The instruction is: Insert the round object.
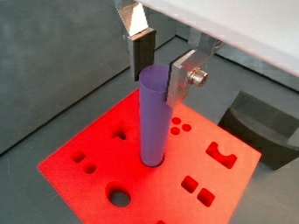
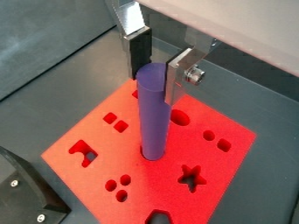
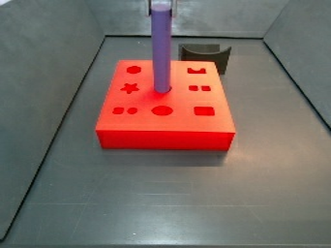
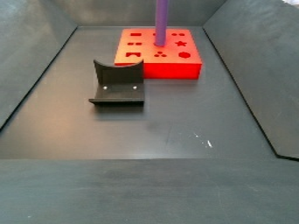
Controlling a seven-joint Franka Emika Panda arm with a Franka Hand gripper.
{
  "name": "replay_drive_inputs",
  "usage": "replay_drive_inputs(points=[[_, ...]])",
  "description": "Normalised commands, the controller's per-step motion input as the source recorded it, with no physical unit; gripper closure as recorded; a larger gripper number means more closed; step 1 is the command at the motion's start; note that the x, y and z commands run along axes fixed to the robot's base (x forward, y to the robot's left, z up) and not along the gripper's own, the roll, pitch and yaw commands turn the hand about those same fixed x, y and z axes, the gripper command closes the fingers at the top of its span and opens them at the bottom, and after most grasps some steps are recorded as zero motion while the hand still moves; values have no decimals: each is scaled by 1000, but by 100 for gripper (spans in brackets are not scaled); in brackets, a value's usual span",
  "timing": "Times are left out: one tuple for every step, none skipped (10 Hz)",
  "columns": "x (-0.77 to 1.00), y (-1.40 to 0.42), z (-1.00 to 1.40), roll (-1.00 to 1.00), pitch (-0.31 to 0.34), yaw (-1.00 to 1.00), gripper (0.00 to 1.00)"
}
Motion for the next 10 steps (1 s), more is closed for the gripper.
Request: replay_drive_inputs(points=[[0, 0, -280, 79, -70, -26, 100], [0, 0, -326, 74, -71, -29, 100], [0, 0, -563, 91, -91, -57, 100], [-63, 0, -800, 113, -123, -51, 100], [0, 0, -969, 86, -114, -94, 100], [0, 0, -1000, 64, -87, -86, 100], [0, 0, -1000, 47, -87, -80, 100], [0, 0, -1000, 51, -87, -86, 100], [0, 0, -629, 33, -121, -69, 100], [0, 0, 0, 0, 0, 0, 100]])
